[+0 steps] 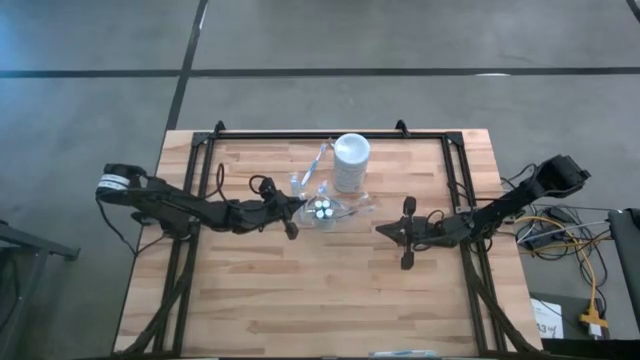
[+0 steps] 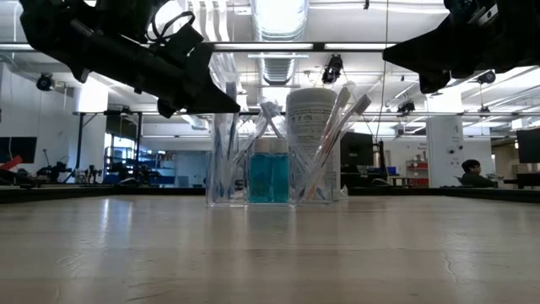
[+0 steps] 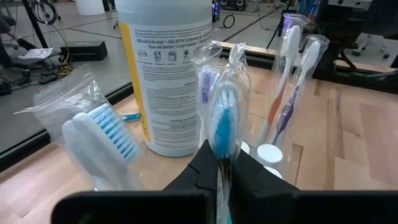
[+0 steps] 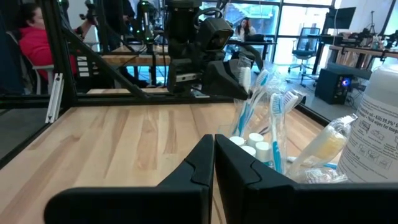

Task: Pick & Place toothbrushing station
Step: Adjust the blue toothbrush in the transparent organizer, then put the blue toothbrush into the transparent organizer

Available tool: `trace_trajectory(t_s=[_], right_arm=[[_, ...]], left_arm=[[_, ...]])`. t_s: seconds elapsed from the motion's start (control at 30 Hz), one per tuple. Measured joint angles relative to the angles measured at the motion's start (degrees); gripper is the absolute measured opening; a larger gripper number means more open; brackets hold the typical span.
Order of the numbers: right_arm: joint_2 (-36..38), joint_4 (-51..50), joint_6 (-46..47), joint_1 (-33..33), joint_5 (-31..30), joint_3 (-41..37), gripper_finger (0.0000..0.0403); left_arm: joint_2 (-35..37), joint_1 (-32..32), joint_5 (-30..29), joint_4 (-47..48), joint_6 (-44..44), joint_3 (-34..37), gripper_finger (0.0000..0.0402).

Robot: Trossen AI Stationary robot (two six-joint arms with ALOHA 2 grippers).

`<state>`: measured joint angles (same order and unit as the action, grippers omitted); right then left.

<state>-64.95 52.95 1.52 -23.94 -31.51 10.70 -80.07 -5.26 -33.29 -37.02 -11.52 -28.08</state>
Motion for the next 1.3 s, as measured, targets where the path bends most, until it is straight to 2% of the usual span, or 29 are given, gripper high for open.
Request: trace_trajectory(t_s=[0.2,0.5,0.63,0.77,1.13,1.3], right_arm=[[0.0,0.0,0.0,0.0,0.0,0.0,0.0008],[0.0,0.0,-0.4,-0.1,0.0,0.0,0.0008],[0.0,0.0,-0.4,-0.1,0.0,0.0,0.0008],[0.0,0.0,-0.4,-0.1,0.2,0.0,0.0008],[0.1,-0.3,-0.1,-0.1,0.5,0.3,0.0008],[0.3,-9.6,0.6,-2.1,0.6,3.6,0.0008]], left_arm=[[1.1,0.0,0.5,1.4,-0.9,0.1,0.0037],[1.8,-0.1,3.0,3.5,-4.3,-0.3,0.0121],[4.2,-0.1,4.6,4.3,-3.1,-0.4,0.016],[9.4,-0.2,7.6,7.8,-1.0,-0.7,0.0186],[26.7,-0.6,8.8,23.9,1.5,-0.8,0.0195],[33.0,-2.5,11.4,27.5,4.6,-0.7,0.0178]])
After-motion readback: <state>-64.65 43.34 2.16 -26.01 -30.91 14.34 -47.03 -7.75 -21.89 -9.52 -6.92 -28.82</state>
